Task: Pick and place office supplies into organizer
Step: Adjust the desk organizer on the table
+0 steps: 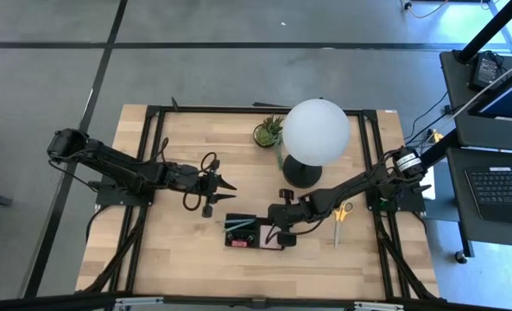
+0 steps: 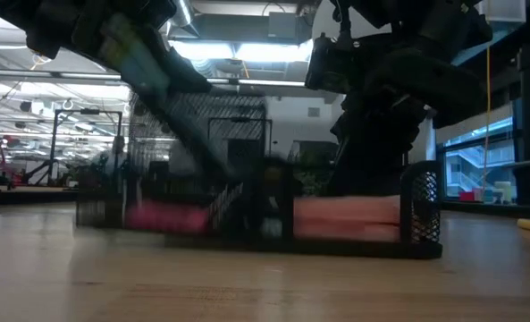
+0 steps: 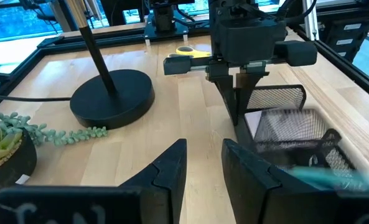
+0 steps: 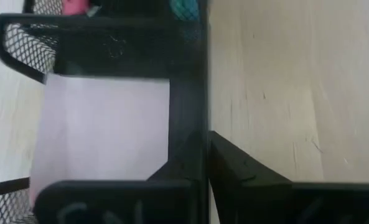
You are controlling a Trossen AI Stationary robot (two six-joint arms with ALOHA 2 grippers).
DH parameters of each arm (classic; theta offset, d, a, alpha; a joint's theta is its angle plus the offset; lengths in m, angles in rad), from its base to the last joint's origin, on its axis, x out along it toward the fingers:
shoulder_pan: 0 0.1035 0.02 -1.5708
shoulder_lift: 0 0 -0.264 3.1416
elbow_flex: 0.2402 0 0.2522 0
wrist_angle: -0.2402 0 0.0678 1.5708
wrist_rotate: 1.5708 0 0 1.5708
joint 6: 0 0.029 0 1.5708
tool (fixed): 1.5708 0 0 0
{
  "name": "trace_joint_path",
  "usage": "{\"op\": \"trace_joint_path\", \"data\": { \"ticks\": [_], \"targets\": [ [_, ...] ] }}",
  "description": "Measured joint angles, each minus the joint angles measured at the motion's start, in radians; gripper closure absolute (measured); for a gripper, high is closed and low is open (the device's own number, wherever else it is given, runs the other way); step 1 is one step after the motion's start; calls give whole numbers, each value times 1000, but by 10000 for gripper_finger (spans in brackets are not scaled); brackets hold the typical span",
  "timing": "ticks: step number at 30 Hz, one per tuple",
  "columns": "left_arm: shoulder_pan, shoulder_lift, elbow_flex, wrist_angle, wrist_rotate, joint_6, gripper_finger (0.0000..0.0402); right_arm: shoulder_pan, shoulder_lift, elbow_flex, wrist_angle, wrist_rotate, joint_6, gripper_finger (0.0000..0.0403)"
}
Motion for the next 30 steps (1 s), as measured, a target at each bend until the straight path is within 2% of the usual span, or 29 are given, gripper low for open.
{"op": "trace_joint_path", "data": {
  "ticks": [10, 21, 25, 30],
  "targets": [
    [0, 0, 0, -1, 0, 0, 307, 0, -1, 0, 7, -29, 0, 351],
    [0, 0, 0, -1, 0, 0, 307, 0, -1, 0, 3, -45, 27, 272],
    [0, 0, 0, -1, 0, 0, 309, 0, -1, 46, -74, -44, 27, 256],
    [0, 0, 0, -1, 0, 0, 307, 0, -1, 170, -243, -44, 30, 254]
  ]
}}
